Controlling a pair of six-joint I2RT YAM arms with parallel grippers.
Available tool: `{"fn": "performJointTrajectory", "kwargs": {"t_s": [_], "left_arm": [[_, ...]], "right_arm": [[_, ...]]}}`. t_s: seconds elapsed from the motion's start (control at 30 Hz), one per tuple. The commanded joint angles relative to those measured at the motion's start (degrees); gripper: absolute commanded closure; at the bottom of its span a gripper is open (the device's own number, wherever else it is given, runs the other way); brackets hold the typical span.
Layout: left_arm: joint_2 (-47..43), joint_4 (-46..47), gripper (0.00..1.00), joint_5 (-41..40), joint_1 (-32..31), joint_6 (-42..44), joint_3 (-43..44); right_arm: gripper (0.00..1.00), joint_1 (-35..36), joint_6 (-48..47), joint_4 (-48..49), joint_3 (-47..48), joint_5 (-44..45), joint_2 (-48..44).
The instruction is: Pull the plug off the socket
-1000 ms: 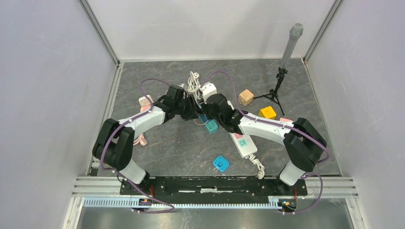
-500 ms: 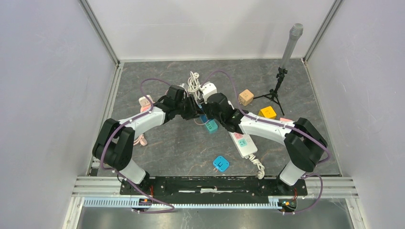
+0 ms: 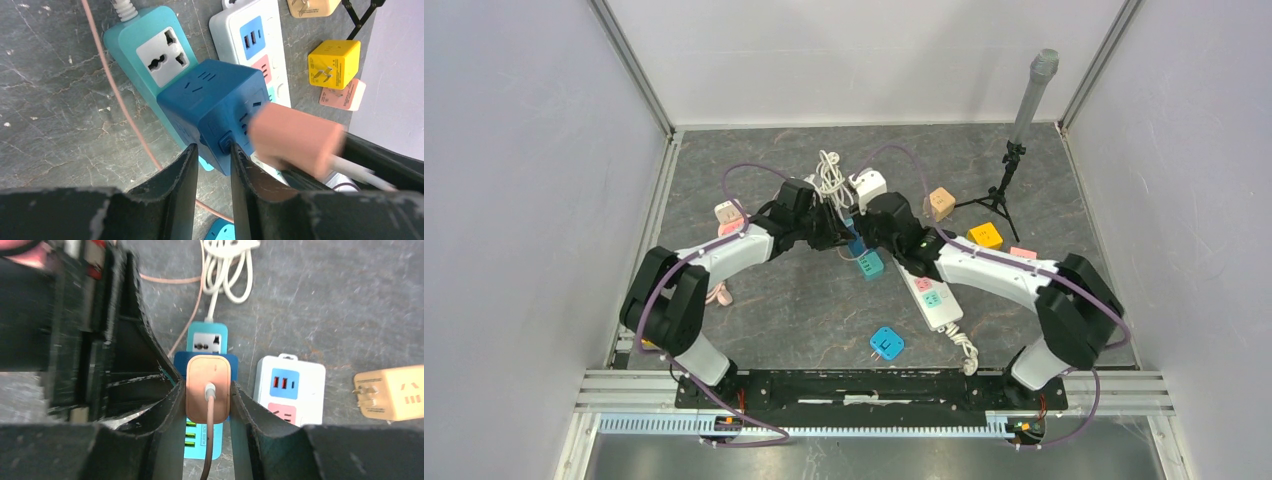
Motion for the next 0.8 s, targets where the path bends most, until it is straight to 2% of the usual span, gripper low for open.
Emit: {"fn": "performJointTrajectory", "kwargs": {"t_s": [0.0, 0.3, 0.5, 0.6, 0.77], "left_arm": [[4.8, -11.6, 0.64, -10.1, 1.1, 4.0, -3.4], [2.9, -11.0, 0.65, -8.2, 1.1, 3.5, -2.4], [-4.0, -13.3, 0.53, -7.5, 1.1, 0.5, 3.5], [-7.9, -16.9, 0.43, -11.6, 1.1, 0.0, 6.8], [-13.6, -24.0, 0.32, -24.6, 1.1, 0.1, 9.8]], "right_arm": [[1.0, -0.3, -0.6, 7.5, 3.3, 0.8, -10.1], [1.0, -1.0, 1.5, 8.6, 0.3, 2.2, -11.6], [1.0, -1.8, 2.7, 8.6, -0.1, 2.8, -13.0], [1.0, -1.8, 4.0, 8.9, 0.2, 1.6, -11.8], [1.0, -1.9, 6.7, 11.1, 1.9, -0.3, -7.3]]}}
